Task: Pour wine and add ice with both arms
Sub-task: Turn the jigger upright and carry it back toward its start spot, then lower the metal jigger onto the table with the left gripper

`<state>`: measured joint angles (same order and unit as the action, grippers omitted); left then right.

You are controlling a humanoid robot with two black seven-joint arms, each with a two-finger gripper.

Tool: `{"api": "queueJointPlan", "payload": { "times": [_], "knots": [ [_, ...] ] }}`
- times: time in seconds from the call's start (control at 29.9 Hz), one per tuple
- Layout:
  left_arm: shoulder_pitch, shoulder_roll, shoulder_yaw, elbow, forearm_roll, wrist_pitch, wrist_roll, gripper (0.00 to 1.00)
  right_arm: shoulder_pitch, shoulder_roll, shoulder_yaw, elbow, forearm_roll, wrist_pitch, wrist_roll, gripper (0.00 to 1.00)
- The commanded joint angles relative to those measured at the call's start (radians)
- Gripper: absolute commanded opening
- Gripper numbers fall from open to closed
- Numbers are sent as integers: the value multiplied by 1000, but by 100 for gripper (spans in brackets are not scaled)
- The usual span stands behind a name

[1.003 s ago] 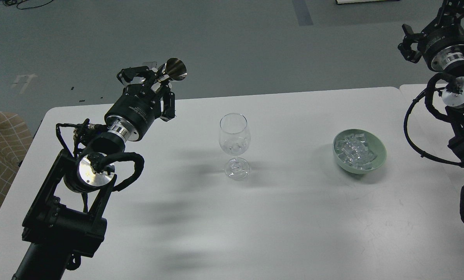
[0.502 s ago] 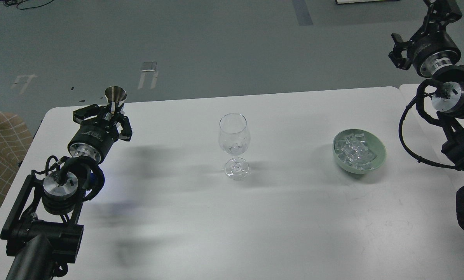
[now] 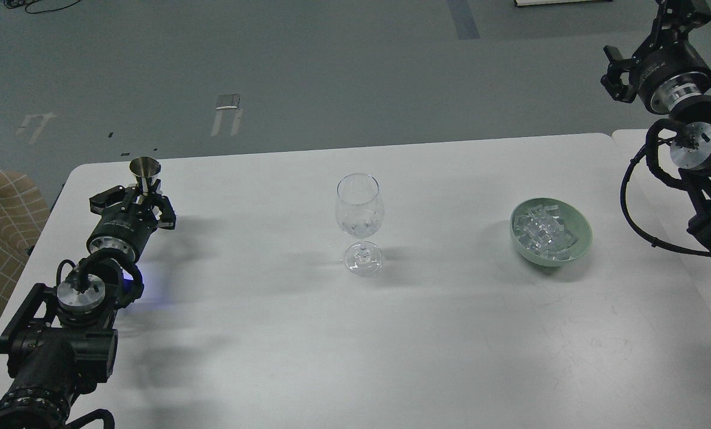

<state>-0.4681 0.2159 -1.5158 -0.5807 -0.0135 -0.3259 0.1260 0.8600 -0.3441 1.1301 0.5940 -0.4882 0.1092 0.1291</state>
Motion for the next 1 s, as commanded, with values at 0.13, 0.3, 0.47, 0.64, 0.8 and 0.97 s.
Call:
{"api": "queueJointPlan", "payload": {
  "times": [0.13,0.3,0.47,0.64,0.8,0.97],
  "knots": [
    [-1,0,-1,5,-26,4,3,0,-10,-18,0,1,0,-13,1,100],
    [6,-10,2,2,-29,10,4,0,-9,-19,0,0,0,-17,1,100],
    [8,-12,3,4,-32,11,4,0,-13,-19,0,0,-1,-17,1,100],
    [2,-12,6,4,-32,11,4,0,-15,-16,0,0,-1,-17,1,100],
    [0,-26,9,4,-32,21,4,0,-12,-10,0,0,-1,-19,1,100],
    [-3,-30,17,4,-31,48,6,0,-13,-10,0,0,-1,-19,1,100]
  ]
}}
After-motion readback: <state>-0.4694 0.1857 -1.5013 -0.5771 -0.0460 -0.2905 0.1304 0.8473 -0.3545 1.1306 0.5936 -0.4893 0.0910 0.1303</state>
